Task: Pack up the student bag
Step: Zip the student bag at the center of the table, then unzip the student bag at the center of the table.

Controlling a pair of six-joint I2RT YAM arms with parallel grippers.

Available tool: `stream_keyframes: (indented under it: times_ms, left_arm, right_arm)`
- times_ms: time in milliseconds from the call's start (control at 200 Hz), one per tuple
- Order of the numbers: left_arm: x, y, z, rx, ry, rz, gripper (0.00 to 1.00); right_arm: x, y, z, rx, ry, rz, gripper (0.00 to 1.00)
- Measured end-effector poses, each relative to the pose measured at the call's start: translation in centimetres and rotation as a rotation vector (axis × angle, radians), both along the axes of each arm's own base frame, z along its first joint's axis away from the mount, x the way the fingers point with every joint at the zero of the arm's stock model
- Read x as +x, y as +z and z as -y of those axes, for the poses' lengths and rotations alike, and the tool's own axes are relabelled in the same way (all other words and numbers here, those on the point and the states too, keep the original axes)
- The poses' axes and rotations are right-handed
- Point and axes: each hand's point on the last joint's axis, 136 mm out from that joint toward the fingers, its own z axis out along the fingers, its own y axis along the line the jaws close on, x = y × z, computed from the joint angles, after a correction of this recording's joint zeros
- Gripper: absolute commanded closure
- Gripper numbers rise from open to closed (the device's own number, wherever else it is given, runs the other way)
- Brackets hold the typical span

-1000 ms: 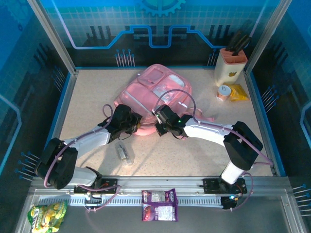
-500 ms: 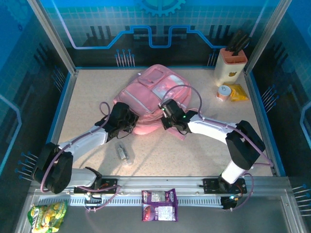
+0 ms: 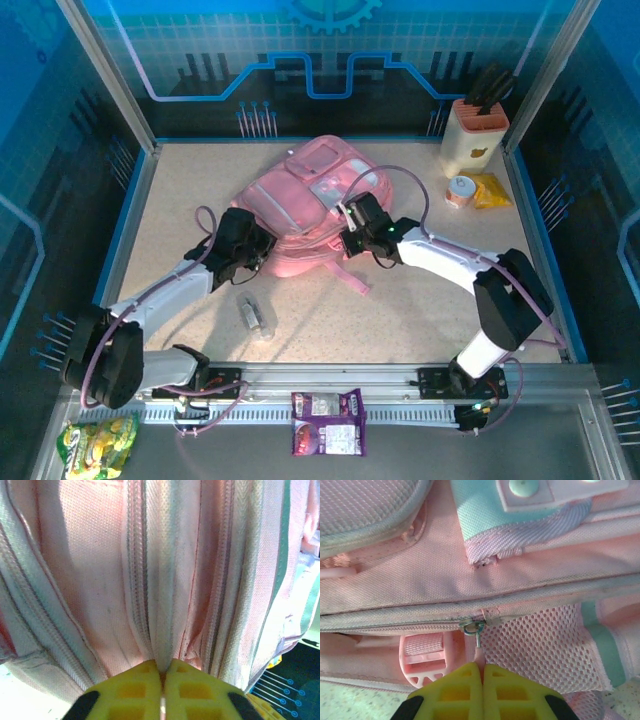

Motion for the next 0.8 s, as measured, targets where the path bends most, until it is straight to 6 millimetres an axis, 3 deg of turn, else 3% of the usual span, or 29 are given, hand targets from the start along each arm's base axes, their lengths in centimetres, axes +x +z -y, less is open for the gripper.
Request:
stream_keyframes:
  times_ms: [85,255,335,545,800]
  left_arm:
    - [-0.2,0.5,-0.3,0.020,-0.011,0.010,0.74]
    - [0.0,2.3,-0.5,0.029,-0.021,0.057,0.72]
    - [-0.1,2.7,-0.4,0.031,-0.026,0.067,0.69]
    - [-0.8,2.5,0.8,0.070,-0.063,0.070,0.58]
    - [-0.6,4.4,2.0,0.220,-0.124,0.122,0.44]
  right_arm:
    - [0.3,1.3,0.1,0.026,-0.004,-0.008,0.81]
    - [1.4,4.1,-0.3,0.084,-0.001,0.006,0.77]
    - [1.8,4.8,-1.0,0.100,0.013,0.005,0.66]
    - [2.0,4.1,-3.1,0.156,0.059,-0.059,0.44]
    - [3.7,3.5,-7.4,0.266,0.113,-0.172,0.39]
